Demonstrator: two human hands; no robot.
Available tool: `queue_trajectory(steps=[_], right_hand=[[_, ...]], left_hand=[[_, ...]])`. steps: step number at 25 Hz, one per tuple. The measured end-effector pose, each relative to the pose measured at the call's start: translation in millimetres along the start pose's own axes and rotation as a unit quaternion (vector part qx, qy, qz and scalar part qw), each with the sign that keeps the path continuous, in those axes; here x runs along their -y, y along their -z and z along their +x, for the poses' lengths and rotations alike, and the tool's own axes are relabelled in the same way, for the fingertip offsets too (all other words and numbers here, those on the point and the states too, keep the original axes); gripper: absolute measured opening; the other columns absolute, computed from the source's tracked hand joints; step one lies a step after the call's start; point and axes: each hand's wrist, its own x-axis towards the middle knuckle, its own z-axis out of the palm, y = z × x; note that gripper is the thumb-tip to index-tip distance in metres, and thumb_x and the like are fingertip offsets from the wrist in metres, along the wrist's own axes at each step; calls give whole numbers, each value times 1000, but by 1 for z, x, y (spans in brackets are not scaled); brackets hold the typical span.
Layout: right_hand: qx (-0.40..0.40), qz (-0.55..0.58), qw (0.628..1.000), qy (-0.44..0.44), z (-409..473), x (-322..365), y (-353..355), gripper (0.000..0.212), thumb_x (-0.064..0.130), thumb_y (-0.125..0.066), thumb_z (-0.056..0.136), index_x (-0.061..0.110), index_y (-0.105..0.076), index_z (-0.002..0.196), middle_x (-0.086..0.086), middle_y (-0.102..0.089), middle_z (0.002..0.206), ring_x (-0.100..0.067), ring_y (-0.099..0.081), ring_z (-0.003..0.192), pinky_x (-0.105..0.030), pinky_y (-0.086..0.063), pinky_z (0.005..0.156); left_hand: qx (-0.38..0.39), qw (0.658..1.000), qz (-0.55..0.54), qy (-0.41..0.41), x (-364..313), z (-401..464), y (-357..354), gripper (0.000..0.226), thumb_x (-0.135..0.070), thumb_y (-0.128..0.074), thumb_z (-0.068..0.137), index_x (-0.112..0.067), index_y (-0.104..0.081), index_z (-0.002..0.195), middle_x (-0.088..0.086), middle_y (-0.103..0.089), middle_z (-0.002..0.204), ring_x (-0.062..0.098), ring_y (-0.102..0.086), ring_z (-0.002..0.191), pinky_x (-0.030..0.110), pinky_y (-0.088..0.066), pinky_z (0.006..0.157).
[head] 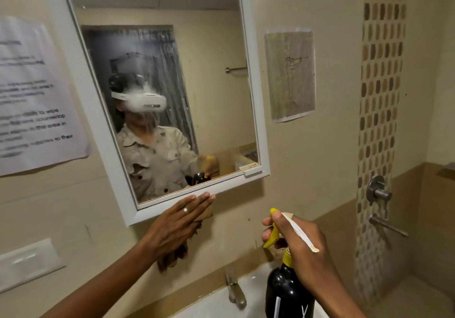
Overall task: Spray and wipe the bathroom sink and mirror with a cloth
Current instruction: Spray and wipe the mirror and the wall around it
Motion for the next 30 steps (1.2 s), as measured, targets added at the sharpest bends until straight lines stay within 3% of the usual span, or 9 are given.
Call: queue_trajectory(steps=[3,6,8,11,13,18,21,23,30], right_hand=[[17,3,1000,2,-7,1,-19,41,31,-59,103,16,-80,72,-8,-78,72,-19,-74,73,-36,-57,73],[32,22,999,-3,-14,4,-32,38,30,-58,104,15,-81,77,-9,-78,72,-21,-75,73,-33,-55,71],[36,20,999,0,-16,6,-37,37,33,-59,104,16,-82,80,-9,-78,71,-20,-76,72,-32,-53,69],[36,22,999,0,-17,9,-34,38,41,-62,101,17,-82,79,-8,-78,71,-20,-75,72,-31,-53,69],[31,21,999,-5,-17,11,-26,37,36,-62,102,18,-82,79,-9,-78,72,-22,-75,73,-34,-54,71],[-20,49,997,-50,-11,8,4,32,31,-65,98,15,-83,77,-18,-76,69,-35,-73,71,-48,-57,74],[-63,87,989,-97,1,17,18,35,17,-70,95,-1,-80,66,-32,-69,62,-36,-65,60,-42,-49,64],[-76,103,986,-110,9,26,23,37,10,-70,95,-8,-76,63,-33,-69,61,-37,-65,58,-43,-51,67],[-26,56,998,1,18,43,13,34,27,-65,98,17,-84,72,-17,-77,68,-42,-73,76,-45,-54,73]], left_hand=[[13,1000,-4,23,9,-39,32,55,-8,-34,95,-16,-42,149,9,-37,160,33,-39,145,49,-35,112],[-22,978,-102,179,-1,-53,61,62,-15,-47,86,-24,-44,148,9,-38,148,34,-48,125,45,-46,97],[-110,930,-149,318,-12,-40,70,49,-17,-49,83,-18,-54,132,16,-37,135,38,-43,114,38,-42,91],[-181,794,-187,549,-22,-8,65,44,-2,-52,84,-19,-51,125,15,-34,134,38,-39,113,39,-33,87],[-183,766,-209,580,-30,7,48,52,4,-53,80,-16,-54,128,14,-37,133,33,-39,116,43,-33,89],[-128,830,-209,501,-56,66,22,40,-12,-45,87,-23,-52,125,12,-42,133,30,-46,107,43,-42,82],[-101,855,-239,448,-63,93,13,32,-27,-43,90,-29,-54,120,6,-44,135,25,-48,106,38,-36,79],[-87,871,-250,414,-60,108,7,35,-31,-47,84,-35,-54,118,1,-44,135,21,-47,109,34,-44,79],[20,965,-158,206,-41,123,21,52,-22,-42,82,-25,-61,130,1,-54,134,24,-53,116,34,-45,83]])
